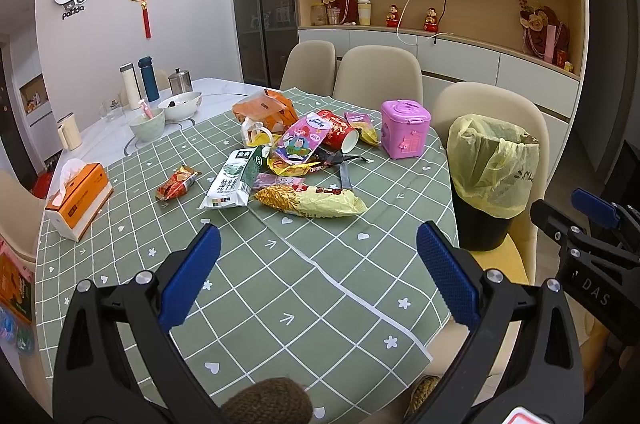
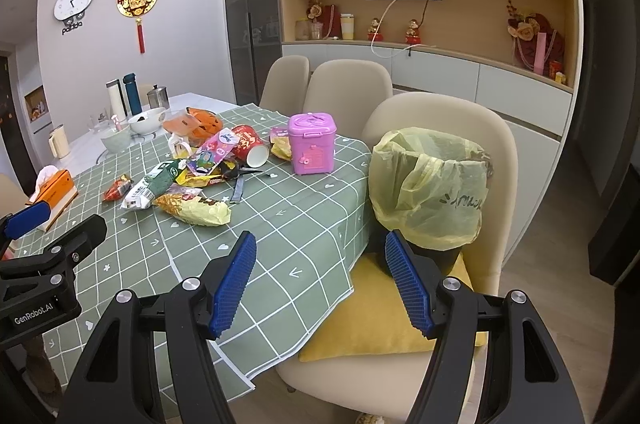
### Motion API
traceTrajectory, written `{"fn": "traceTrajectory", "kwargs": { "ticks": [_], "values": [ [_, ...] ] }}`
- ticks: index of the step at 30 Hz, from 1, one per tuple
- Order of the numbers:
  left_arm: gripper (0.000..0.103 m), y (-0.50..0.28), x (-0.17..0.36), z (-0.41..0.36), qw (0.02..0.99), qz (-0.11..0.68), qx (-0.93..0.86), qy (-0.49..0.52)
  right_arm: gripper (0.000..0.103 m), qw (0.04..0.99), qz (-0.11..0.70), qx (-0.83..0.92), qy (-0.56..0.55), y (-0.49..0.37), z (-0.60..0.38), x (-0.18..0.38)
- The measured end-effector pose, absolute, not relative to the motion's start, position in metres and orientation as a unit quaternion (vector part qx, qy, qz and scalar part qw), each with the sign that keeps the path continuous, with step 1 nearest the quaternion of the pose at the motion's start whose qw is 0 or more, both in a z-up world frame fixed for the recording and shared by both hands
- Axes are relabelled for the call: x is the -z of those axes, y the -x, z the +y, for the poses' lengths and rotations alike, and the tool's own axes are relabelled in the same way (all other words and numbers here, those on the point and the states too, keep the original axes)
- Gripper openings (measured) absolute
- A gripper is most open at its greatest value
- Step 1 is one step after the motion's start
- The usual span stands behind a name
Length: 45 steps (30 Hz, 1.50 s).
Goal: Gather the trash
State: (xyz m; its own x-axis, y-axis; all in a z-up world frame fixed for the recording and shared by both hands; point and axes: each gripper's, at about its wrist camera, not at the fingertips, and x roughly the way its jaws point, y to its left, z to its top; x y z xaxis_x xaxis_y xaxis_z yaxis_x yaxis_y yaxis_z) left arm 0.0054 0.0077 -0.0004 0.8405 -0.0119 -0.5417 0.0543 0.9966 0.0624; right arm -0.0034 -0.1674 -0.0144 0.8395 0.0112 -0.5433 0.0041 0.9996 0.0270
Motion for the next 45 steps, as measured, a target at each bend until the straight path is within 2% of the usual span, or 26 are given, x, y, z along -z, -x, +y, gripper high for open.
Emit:
{"fn": "traceTrajectory", "kwargs": {
  "ticks": [12, 18, 20, 26, 31, 35, 36, 38, 39, 40, 41, 42, 44, 45],
  "values": [
    [0.094, -0.049, 0.018, 0.036, 0.953, 0.299, 0.012, -0.035, 0.064, 0.955, 0.296, 0.011, -0.005, -0.025, -0.165, 0.025],
    [0.092, -0.109, 0.045, 0.097, 0.934, 0.352, 0.05, -0.034, 0.064, 0.943, 0.331, -0.02, -0.03, -0.057, -0.153, 0.035],
    [0.092, -0.125, 0.053, 0.127, 0.936, 0.349, 0.044, -0.034, 0.064, 0.94, 0.34, -0.021, -0.026, -0.07, -0.146, 0.035],
    [0.094, -0.194, 0.068, 0.224, 0.928, 0.373, -0.014, -0.007, 0.064, 0.936, 0.348, -0.049, -0.017, -0.096, -0.12, 0.032],
    [0.093, -0.246, 0.079, 0.274, 0.91, 0.413, 0.022, 0.04, 0.064, 0.928, 0.363, -0.081, 0.018, -0.13, -0.095, 0.041],
    [0.077, -0.276, 0.095, 0.287, 0.887, 0.45, 0.07, 0.074, 0.064, 0.923, 0.367, -0.109, 0.05, -0.154, -0.076, 0.052],
    [0.076, -0.282, 0.1, 0.287, 0.882, 0.459, 0.075, 0.076, 0.064, 0.92, 0.372, -0.114, 0.057, -0.16, -0.071, 0.054],
    [0.066, -0.291, 0.11, 0.285, 0.869, 0.485, 0.078, 0.061, 0.064, 0.915, 0.379, -0.126, 0.053, -0.169, -0.065, 0.056],
    [0.066, -0.293, 0.111, 0.283, 0.868, 0.487, 0.078, 0.054, 0.064, 0.914, 0.381, -0.131, 0.051, -0.171, -0.062, 0.057],
    [0.059, -0.291, 0.109, 0.282, 0.87, 0.483, 0.081, 0.05, 0.064, 0.913, 0.382, -0.137, 0.05, -0.174, -0.059, 0.057],
    [0.048, -0.289, 0.106, 0.281, 0.872, 0.48, 0.083, 0.053, 0.064, 0.91, 0.384, -0.146, 0.05, -0.179, -0.054, 0.059],
    [0.043, -0.286, 0.103, 0.281, 0.872, 0.478, 0.085, 0.057, 0.064, 0.908, 0.387, -0.151, 0.05, -0.182, -0.049, 0.06],
    [0.005, -0.276, 0.096, 0.276, 0.872, 0.478, 0.082, 0.067, 0.064, 0.903, 0.396, -0.163, 0.041, -0.192, -0.037, 0.062],
    [0.004, -0.273, 0.094, 0.275, 0.869, 0.482, 0.079, 0.072, 0.063, 0.899, 0.401, -0.174, 0.03, -0.199, -0.025, 0.064]
  ]
}}
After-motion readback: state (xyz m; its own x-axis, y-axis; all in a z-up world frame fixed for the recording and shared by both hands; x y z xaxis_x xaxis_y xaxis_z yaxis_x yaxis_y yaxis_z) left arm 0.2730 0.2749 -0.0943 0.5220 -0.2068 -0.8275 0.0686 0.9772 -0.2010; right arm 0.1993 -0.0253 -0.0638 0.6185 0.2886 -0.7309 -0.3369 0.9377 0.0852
